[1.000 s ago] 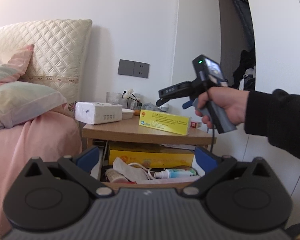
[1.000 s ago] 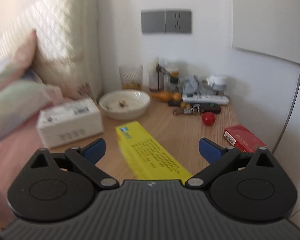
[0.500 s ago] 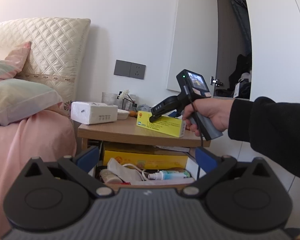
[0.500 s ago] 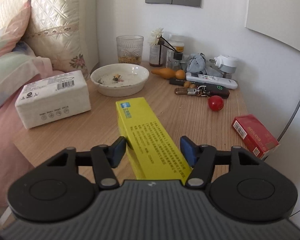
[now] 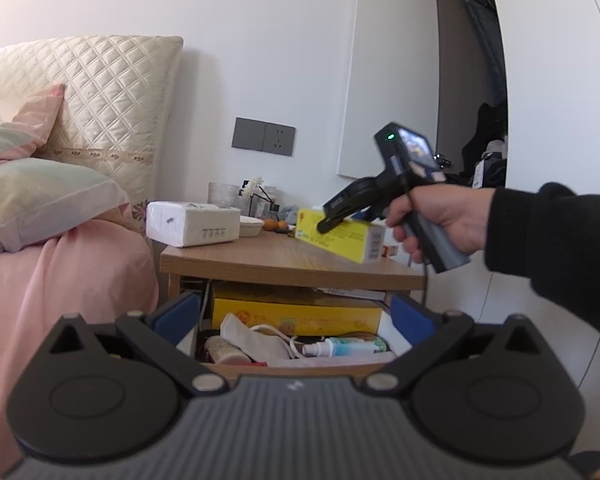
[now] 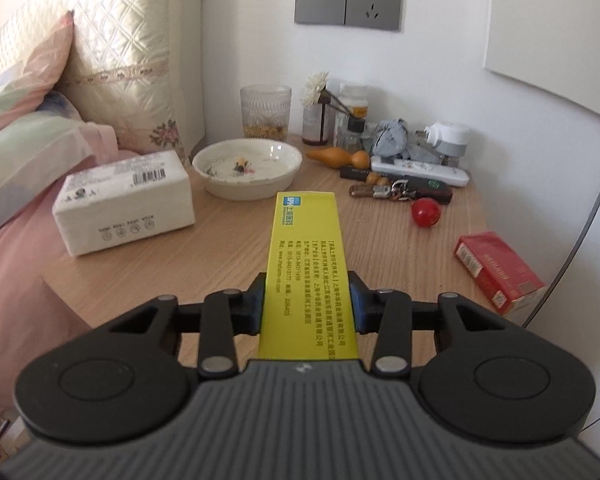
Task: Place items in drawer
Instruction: 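Lift the yellow medicine box off the nightstand with the right tool, then lower the held yellow box into the open drawer with the right tool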
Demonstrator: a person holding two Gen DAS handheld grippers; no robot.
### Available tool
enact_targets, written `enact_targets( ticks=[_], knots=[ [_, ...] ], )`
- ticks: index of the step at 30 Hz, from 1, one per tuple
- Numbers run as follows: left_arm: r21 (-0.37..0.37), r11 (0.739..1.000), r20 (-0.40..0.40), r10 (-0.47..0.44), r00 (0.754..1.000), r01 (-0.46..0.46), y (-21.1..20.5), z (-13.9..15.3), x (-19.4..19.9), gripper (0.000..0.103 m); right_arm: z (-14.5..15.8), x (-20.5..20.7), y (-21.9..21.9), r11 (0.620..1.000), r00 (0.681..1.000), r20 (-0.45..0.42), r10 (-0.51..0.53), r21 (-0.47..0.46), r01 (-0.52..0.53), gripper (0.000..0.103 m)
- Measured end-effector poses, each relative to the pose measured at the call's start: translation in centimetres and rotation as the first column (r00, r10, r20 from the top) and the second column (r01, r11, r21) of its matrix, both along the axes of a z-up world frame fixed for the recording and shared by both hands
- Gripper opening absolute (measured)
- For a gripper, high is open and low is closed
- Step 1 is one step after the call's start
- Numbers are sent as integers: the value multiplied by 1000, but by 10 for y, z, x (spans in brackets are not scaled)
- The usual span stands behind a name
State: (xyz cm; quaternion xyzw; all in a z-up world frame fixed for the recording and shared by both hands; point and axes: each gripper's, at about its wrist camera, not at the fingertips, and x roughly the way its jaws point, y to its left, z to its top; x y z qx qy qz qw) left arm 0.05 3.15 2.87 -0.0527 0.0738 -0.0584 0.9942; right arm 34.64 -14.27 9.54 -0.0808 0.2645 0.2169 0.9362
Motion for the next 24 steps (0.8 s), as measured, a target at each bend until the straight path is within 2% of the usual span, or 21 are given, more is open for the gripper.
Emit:
enact_targets(
  ticks=[7,13,24],
  knots=[
    [15,1000,10,3,1000,-4,-1,1,-5,103,23,-32,-6,999,999,34,39,-8,-39,43],
    [19,1000,14,8,1000,-8,-1,2,-7,103,42,-69,-7,993,992,56,116,5,-117,43],
    [46,999,17,-3,1000,2,-9,1,-8,103,22,-136,4,958,958,10,286,-15,-286,43]
  ],
)
